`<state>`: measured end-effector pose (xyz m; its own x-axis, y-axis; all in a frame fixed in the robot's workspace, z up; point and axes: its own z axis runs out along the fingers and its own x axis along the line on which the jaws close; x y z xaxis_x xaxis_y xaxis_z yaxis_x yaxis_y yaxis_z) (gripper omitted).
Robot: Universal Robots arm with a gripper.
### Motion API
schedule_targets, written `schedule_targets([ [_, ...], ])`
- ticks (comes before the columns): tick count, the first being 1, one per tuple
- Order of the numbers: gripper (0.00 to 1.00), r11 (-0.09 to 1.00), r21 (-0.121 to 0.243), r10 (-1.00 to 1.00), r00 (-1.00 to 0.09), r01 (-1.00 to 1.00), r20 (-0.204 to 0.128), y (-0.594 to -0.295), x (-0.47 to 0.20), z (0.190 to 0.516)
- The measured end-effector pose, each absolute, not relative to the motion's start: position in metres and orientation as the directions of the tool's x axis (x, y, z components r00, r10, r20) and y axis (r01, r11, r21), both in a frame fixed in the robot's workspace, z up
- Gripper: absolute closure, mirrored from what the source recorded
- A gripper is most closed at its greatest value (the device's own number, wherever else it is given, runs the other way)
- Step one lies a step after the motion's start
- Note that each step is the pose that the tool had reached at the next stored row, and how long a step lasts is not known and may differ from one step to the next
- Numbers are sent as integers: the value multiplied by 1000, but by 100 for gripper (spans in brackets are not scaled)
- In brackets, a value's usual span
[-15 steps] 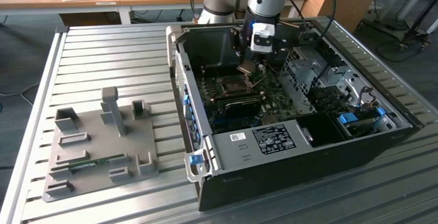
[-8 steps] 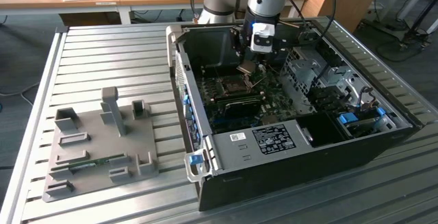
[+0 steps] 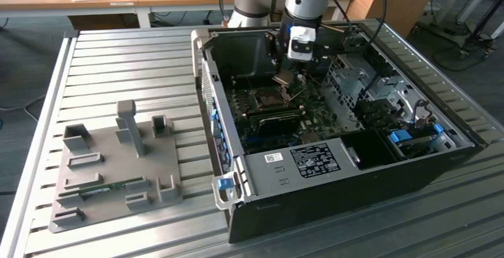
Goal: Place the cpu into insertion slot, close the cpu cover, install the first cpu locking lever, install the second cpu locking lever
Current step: 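Place the cpu into insertion slot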
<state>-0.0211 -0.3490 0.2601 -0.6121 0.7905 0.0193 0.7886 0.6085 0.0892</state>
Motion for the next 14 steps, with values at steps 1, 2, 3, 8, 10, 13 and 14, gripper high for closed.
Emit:
schedule_targets([
  [1,46,595,89,801,-599,799,19,-349,-21,260],
  [2,46,581,89,811,-585,809,19,-349,-21,260],
  [3,46,566,89,822,-569,820,19,-349,-21,259],
  [8,46,505,89,861,-508,858,19,-349,-21,259],
  [10,46,501,89,863,-504,861,19,-349,-21,259],
  [13,46,496,89,866,-500,864,19,-349,-21,259],
  [14,46,496,89,866,-500,864,19,-349,-21,259],
])
